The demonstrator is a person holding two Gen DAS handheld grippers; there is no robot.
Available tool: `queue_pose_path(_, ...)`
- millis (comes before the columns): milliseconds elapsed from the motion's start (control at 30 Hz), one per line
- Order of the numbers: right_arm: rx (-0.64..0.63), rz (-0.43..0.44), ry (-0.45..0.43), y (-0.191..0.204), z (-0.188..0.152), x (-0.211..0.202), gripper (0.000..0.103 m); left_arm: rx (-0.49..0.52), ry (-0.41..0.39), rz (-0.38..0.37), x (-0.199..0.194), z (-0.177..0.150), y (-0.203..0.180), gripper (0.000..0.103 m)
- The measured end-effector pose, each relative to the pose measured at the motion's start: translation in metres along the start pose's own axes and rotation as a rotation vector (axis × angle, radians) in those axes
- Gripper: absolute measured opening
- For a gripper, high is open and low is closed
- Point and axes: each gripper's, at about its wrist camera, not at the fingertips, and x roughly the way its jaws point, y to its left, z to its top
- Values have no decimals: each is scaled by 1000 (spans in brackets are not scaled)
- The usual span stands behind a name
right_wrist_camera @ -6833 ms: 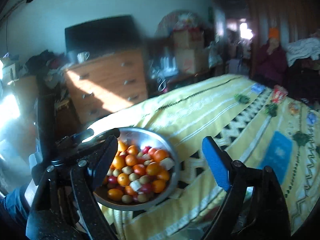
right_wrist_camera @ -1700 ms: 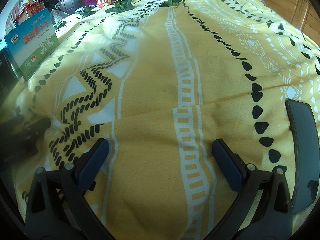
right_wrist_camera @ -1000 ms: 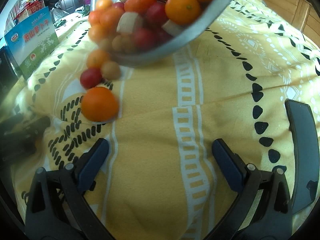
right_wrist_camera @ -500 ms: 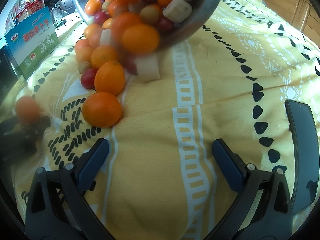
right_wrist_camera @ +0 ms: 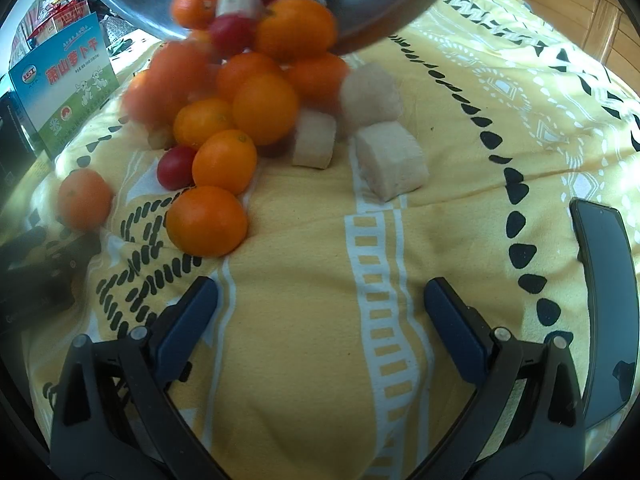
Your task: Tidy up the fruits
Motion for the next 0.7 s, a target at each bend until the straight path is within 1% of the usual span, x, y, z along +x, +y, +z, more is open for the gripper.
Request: queue_pose_path(700,-2,0,1,3,0,0,103,0,-1,0,0,-1,0,103)
